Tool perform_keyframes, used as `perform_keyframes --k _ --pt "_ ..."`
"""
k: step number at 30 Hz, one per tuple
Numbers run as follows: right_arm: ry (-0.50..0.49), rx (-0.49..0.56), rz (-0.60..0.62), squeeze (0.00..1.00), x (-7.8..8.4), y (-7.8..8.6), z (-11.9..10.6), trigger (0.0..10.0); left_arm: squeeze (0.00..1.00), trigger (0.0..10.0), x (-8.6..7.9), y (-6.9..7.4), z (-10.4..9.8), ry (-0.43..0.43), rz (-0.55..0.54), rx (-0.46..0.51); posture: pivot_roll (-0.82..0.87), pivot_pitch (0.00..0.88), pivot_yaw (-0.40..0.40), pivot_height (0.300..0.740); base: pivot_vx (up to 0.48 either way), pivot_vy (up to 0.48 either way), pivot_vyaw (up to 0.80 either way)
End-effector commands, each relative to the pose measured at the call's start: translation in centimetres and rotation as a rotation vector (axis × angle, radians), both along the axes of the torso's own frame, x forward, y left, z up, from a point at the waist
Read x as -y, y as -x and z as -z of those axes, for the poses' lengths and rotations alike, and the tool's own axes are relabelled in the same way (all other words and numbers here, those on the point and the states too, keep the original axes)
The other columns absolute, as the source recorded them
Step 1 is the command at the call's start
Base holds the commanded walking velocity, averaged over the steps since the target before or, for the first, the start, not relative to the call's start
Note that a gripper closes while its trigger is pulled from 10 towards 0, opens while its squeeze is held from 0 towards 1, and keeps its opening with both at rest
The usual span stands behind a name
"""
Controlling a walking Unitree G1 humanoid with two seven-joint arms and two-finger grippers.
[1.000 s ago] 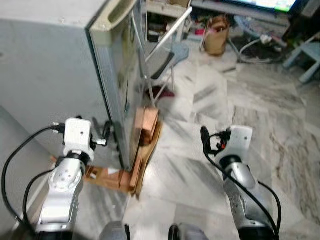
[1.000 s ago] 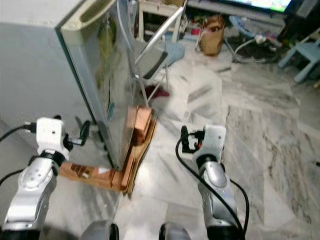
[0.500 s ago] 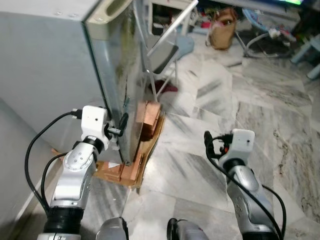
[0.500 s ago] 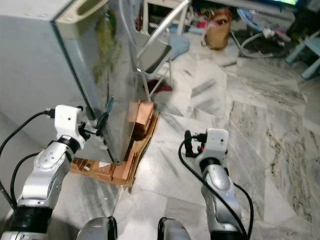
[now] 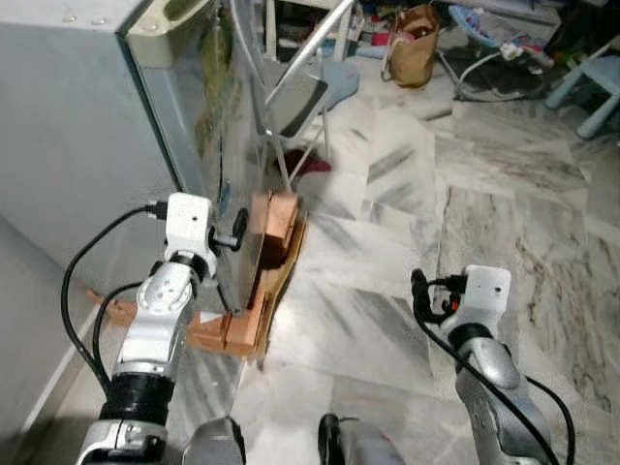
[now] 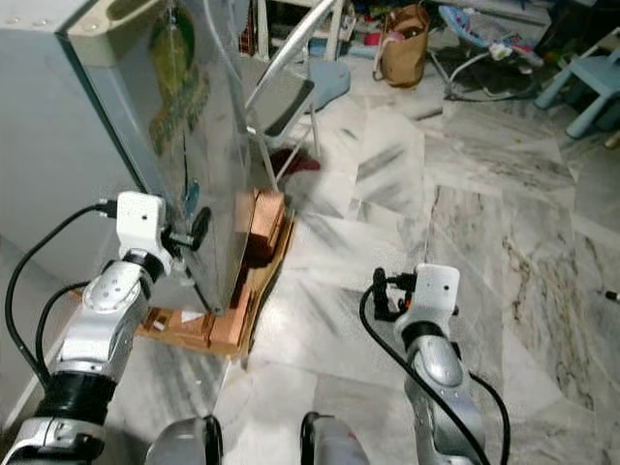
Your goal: Restocking fridge
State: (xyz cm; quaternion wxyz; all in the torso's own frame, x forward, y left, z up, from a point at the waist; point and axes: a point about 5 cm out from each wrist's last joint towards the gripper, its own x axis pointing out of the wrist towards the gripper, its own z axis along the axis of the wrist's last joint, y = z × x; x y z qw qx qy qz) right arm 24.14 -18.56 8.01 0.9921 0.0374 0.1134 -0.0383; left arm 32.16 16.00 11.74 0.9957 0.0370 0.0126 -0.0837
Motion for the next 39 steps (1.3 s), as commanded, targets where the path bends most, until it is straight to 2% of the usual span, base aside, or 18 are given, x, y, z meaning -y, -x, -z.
perform_keyframes --k 1,5,7,13,18,23,25,26,28,34,39 --pt "0.011 -0.014 0.017 0.00 0.7 0.5 0.0 10.0 0.00 10.0 -0.3 -0.4 0.2 -0.008 -0.024 -0.018 0.01 0.173 -0.071 0.740 0.000 0.000 0.00" --pt "0.019 -0.025 0.014 0.00 1.0 0.8 0.0 10.0 0.00 10.0 0.1 -1.3 -0.2 -0.028 -0.035 -0.001 0.01 0.174 -0.068 0.740 0.000 0.000 0.00" --pt "0.029 -0.036 0.020 0.00 1.4 1.3 0.2 10.0 0.00 10.0 -0.3 -2.0 -0.7 -0.037 -0.076 0.009 0.00 0.175 -0.065 0.740 0.000 0.000 0.00" --pt "0.033 -0.046 0.033 0.00 1.6 1.9 0.3 10.0 0.00 10.0 -0.9 -2.2 -1.0 -0.048 -0.111 0.016 -0.01 0.177 -0.057 0.740 0.000 0.000 0.00" --pt "0.030 -0.050 0.031 0.00 1.5 1.9 0.4 10.0 0.00 10.0 -1.0 -2.2 -0.8 -0.104 -0.130 0.019 0.00 0.175 -0.051 0.740 0.000 0.000 0.00" --pt "0.027 -0.049 0.027 0.00 1.4 1.9 0.3 10.0 0.00 10.0 -1.1 -2.0 -0.7 -0.104 -0.127 0.007 0.00 0.170 -0.049 0.740 0.000 0.000 0.00" --pt "0.022 -0.050 0.021 0.00 1.4 1.9 0.3 10.0 0.00 10.0 -0.8 -1.3 -0.6 -0.097 -0.096 0.005 0.00 0.167 -0.044 0.740 0.000 0.000 0.00" --pt "0.022 -0.050 0.021 0.00 1.4 1.9 0.3 10.0 0.00 10.0 -0.8 -1.3 -0.6 -0.097 -0.096 0.005 0.00 0.167 -0.044 0.740 0.000 0.000 0.00" --pt "0.022 -0.050 0.021 0.00 1.4 2.0 0.3 10.0 0.00 10.0 -1.3 -0.4 -0.2 -0.118 -0.120 0.006 0.00 0.165 -0.042 0.740 0.000 0.000 0.00" --pt "0.026 -0.050 0.013 0.00 1.3 1.9 0.4 10.0 0.00 10.0 -1.7 0.6 0.3 -0.114 -0.138 -0.007 0.01 0.163 -0.049 0.740 0.000 0.000 0.00" --pt "0.033 -0.051 -0.001 0.00 1.2 1.5 0.4 10.0 0.00 10.0 -1.0 0.0 0.2 -0.099 -0.111 0.004 0.01 0.158 -0.059 0.740 0.000 0.000 0.00"
